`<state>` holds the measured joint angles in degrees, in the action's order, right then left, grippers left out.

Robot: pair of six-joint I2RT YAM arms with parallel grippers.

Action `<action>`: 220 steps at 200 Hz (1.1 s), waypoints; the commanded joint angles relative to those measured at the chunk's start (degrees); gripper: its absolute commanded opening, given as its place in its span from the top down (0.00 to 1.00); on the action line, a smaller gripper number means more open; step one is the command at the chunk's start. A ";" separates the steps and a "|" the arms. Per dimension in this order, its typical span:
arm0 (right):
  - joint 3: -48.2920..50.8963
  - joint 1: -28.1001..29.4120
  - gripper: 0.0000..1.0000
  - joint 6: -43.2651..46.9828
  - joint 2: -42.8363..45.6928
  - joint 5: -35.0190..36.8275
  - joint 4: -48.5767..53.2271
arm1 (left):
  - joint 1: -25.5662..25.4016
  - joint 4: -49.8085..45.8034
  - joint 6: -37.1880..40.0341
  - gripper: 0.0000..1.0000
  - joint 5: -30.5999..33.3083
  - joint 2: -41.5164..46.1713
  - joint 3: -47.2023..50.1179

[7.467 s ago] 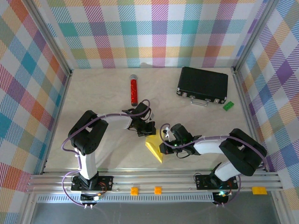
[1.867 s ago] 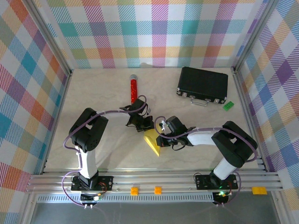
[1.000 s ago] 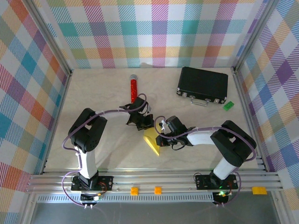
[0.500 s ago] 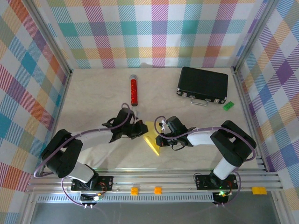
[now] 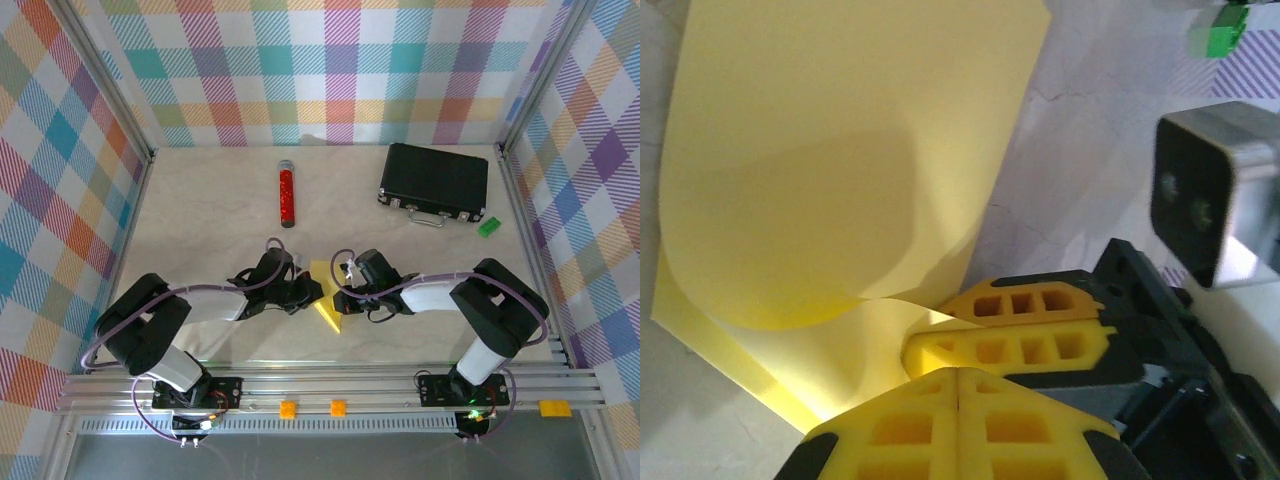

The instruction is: Fold a paper plane with a square sheet of paper (pick it up from the middle)

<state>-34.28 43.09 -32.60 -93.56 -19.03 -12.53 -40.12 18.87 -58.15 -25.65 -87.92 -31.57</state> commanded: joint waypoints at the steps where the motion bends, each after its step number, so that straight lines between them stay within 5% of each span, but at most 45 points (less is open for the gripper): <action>1: 1.72 -0.18 0.97 -0.60 -0.51 1.80 3.48 | -0.73 2.52 -1.34 1.00 -0.06 -2.45 1.11; 76: 2.10 -0.20 0.97 -0.88 -0.48 1.62 3.35 | -0.92 0.40 0.91 1.00 2.44 -6.68 2.89; 134: 2.12 -0.21 0.97 -0.91 -0.04 1.80 3.68 | -0.93 -12.09 5.35 0.95 4.56 3.60 -3.85; 220: 2.23 -0.20 0.96 -1.24 -0.24 1.39 3.47 | -2.60 -14.32 7.51 0.99 4.13 -5.37 -5.83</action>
<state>-33.74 43.09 -33.67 -93.38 -18.90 -13.26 -42.11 8.43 -52.62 -22.83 -91.77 -36.91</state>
